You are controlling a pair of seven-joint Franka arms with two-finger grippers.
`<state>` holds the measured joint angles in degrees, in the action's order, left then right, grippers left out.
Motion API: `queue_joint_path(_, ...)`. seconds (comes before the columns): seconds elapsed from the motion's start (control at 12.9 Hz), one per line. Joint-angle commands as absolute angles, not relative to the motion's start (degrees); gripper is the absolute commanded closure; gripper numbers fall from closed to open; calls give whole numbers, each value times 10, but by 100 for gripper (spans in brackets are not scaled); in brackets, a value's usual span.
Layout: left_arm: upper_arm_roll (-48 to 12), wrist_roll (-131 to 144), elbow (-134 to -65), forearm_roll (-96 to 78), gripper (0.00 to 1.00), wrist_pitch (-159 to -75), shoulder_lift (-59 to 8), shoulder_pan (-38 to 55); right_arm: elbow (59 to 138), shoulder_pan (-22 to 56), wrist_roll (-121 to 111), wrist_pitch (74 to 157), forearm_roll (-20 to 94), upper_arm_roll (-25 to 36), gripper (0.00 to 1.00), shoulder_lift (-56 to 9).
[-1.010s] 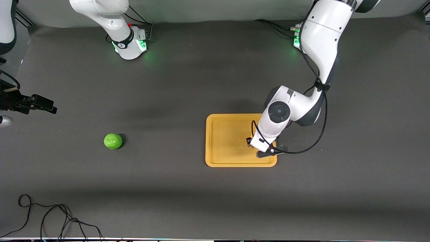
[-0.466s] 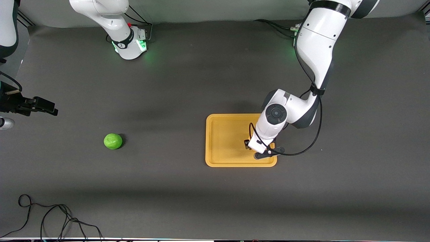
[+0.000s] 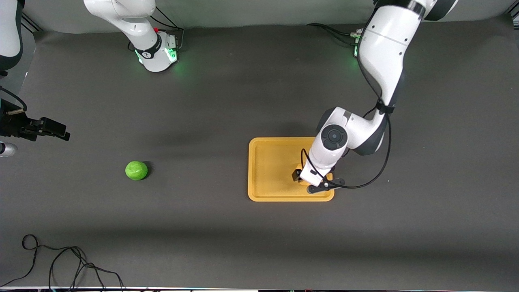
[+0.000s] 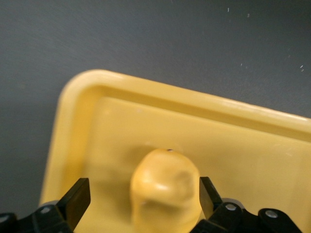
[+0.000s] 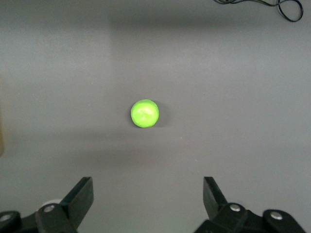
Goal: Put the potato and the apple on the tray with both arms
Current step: 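Open the left gripper and withdraw while the right gripper reaches the apple, then lower the right gripper around the green apple and close it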
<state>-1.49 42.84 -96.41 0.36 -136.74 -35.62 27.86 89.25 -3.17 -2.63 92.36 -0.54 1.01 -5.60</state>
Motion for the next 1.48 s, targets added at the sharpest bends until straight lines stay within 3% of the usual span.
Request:
queue_joint_path(0.0,-8,385,-974,8,0,-1234,-249,260,904,-25,-29,942,-2,13,0,-51)
queue_joint_path(0.23,-8,244,-943,7,1,-1069,-159,192,959,-21,-30,1004,7,11,0,-47)
queue_joint_path(0.54,-8,11,-776,-1,4,-837,-150,65,1096,-6,-30,1160,8,15,0,-30)
queue_joint_path(0.93,-8,-127,-714,-2,5,-774,-149,-39,1258,4,-30,1417,7,14,0,-60)
queue_joint_path(1.4,-5,-127,-699,2,5,-759,-149,-59,1267,3,-32,1529,8,15,0,-177)
